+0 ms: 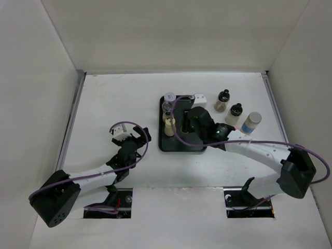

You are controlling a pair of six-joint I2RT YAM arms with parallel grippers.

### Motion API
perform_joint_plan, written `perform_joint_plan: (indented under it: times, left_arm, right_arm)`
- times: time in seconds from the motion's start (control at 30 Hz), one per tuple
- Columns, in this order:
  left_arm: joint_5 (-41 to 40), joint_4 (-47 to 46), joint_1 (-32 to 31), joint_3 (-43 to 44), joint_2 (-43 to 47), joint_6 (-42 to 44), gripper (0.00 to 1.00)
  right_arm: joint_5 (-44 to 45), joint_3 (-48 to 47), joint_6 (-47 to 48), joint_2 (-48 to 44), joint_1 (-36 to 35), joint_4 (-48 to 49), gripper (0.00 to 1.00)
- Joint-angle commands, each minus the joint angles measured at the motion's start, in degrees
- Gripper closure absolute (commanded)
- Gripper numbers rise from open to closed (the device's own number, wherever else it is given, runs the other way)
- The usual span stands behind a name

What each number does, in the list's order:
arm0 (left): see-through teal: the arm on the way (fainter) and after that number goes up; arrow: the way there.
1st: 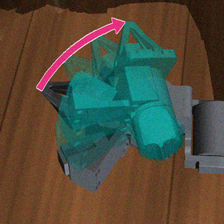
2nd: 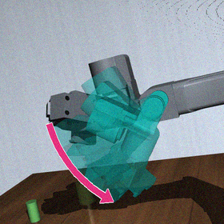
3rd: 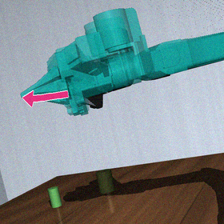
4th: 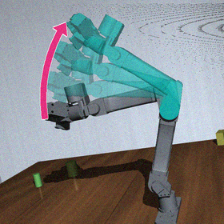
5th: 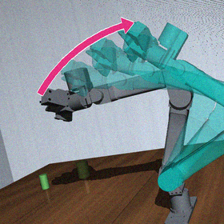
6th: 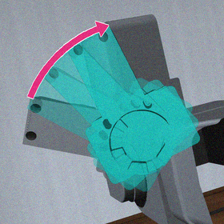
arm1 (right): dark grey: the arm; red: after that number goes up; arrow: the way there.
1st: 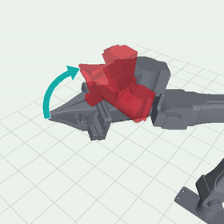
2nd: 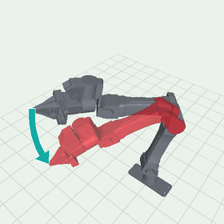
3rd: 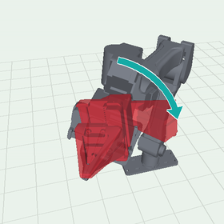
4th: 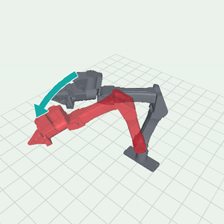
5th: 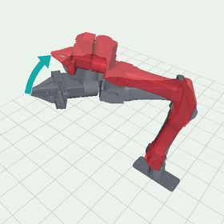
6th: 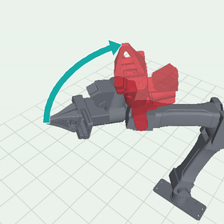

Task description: Organize the condiment bottles

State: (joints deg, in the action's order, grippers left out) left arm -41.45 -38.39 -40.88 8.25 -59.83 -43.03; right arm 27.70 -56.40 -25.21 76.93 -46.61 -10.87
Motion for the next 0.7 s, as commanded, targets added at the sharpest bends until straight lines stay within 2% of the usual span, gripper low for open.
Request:
perform_joint_plan:
  times: [0.0, 0.2, 0.53, 0.6, 0.67]
  left_arm:
    - [0.5, -1.8, 0.8, -0.3, -0.4, -1.5, 0.0]
    - [0.8, -0.9, 1.2, 0.0, -0.7, -2.2, 0.0]
    - [1.9, -1.0, 1.4, -0.1, 0.0, -2.3, 0.0]
    - [1.8, -1.2, 1.4, 0.0, -0.7, -2.3, 0.0]
    - [2.1, -0.9, 1.6, 0.3, -1.4, -2.3, 0.0]
  right_arm:
    - [-2.7, -4.3, -1.6, 4.0, -3.7, 5.2, 0.68]
    - [-4.7, -6.5, -1.8, 10.3, -7.7, 8.3, 0.68]
    - [-5.3, -7.5, -2.5, 17.9, -10.1, 9.4, 0.66]
    - [-5.1, -7.1, -2.6, 18.3, -10.3, 9.4, 0.63]
    - [-5.1, -6.8, -2.9, 18.3, -10.3, 9.4, 0.53]
